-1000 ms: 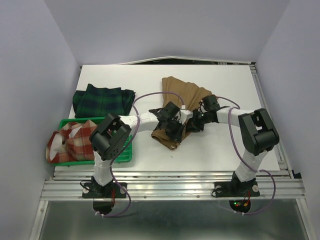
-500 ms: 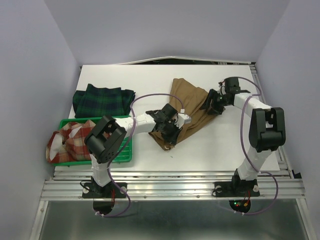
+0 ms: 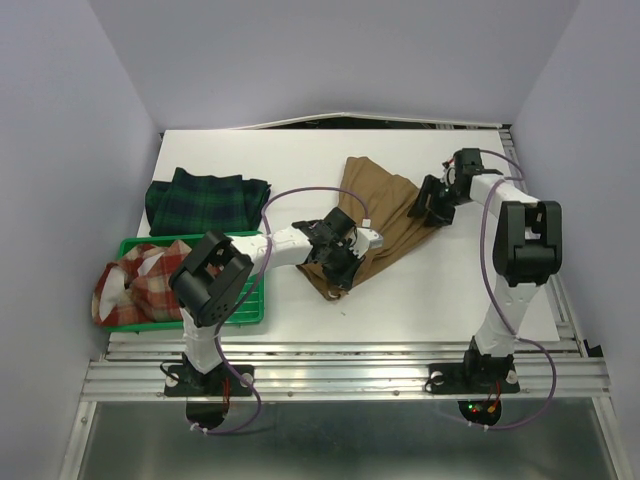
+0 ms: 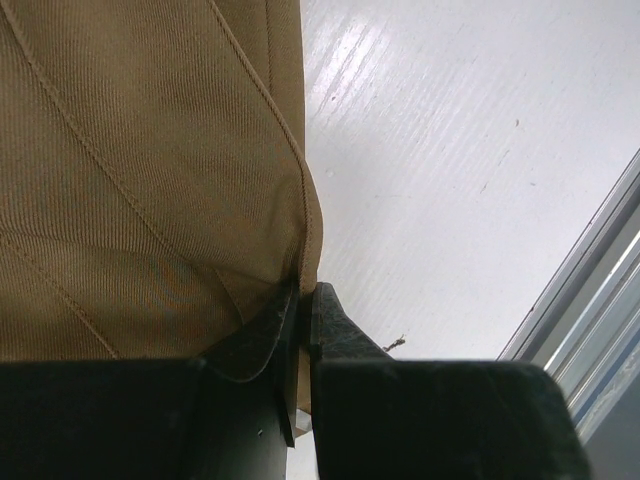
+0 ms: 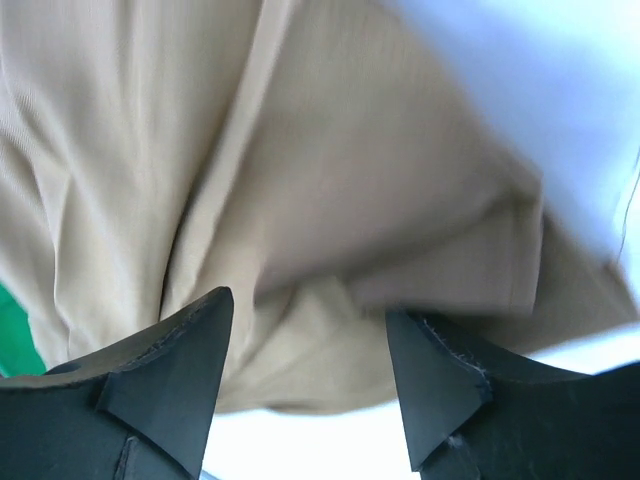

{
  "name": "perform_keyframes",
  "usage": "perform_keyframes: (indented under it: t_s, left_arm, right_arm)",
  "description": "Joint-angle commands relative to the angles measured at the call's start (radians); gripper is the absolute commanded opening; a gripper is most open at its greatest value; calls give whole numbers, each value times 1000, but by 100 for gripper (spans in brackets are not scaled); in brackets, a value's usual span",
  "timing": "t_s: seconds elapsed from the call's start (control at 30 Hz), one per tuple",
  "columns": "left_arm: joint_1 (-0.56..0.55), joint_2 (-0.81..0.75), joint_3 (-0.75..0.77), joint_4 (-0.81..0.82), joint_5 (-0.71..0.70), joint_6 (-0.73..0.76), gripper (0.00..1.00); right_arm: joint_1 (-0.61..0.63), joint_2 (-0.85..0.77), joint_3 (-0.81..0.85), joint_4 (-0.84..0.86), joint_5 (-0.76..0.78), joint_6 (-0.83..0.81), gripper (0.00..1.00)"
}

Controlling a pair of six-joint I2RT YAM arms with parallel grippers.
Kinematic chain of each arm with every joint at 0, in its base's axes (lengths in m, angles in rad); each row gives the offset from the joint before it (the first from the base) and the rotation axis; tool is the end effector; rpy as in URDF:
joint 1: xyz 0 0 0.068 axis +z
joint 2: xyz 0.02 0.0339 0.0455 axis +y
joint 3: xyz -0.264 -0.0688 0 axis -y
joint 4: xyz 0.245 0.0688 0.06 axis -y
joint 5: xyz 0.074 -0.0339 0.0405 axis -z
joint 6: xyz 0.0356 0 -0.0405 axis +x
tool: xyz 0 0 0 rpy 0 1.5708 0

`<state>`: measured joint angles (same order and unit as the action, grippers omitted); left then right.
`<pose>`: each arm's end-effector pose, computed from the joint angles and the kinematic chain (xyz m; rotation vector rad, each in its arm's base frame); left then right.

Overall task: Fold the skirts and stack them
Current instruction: Fold the skirt

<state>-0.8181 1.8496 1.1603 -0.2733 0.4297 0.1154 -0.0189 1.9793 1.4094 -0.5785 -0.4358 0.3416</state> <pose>0.2494 -0.2880 0.1705 1.3286 2.2411 -0.8133 0.4073 0.0073 0.1772 0.3600 2.6945 0.6869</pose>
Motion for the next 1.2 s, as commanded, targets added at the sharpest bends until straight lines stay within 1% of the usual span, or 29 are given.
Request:
perform_keyframes:
  t_s: [0.0, 0.1, 0.17, 0.23, 0.27, 0.33, 0.37, 0.43, 0.47, 0.63, 0.87, 0.97, 1.03, 1.13, 1.17]
  left_arm:
    - [8, 85, -44, -78, -149, 35, 0]
    - [8, 92, -40, -75, -151, 29, 0]
    - [10, 95, -39, -75, -154, 26, 0]
    - [10, 99, -42, -75, -155, 24, 0]
    - [11, 99, -40, -75, -155, 18, 0]
    - [14, 100, -48, -75, -152, 17, 0]
    - [16, 100, -50, -75, -151, 12, 0]
    - [19, 102, -56, -75, -149, 10, 0]
    - [23, 103, -59, -75, -147, 6, 0]
    - [27, 111, -56, -73, -140, 0, 0]
    - [33, 102, -57, -79, -151, 0, 0]
    - [36, 99, -57, -81, -154, -2, 0]
    - [36, 99, -56, -84, -155, 1, 0]
    - [36, 91, -54, -96, -169, 18, 0]
    - [36, 83, -51, -101, -177, 24, 0]
  right_arm:
    - [-9, 58, 85, -1, 38, -13, 66]
    - [-18, 93, 126, -3, 42, -9, 63]
    - [-29, 107, 163, -3, 40, -3, 56]
    - [-38, 119, 186, -6, 42, 0, 46]
    - [-38, 122, 194, -7, 39, -4, 35]
    - [-58, 118, 212, -14, 23, -9, 25]
    - [-58, 113, 221, -35, 17, -24, 15]
    - [-69, 96, 247, -64, -3, -33, 8]
    - [-69, 87, 269, -87, -14, -45, 1]
    - [-122, 56, 298, -171, -46, -104, 1]
    - [-191, 87, 224, -257, -3, -184, 1]
    - [-202, 84, 165, -251, 5, -196, 1]
    - [-202, 96, 131, -219, -32, -176, 1]
    - [-202, 156, 143, -199, -54, -150, 6]
    - [-202, 170, 170, -204, -55, -153, 11]
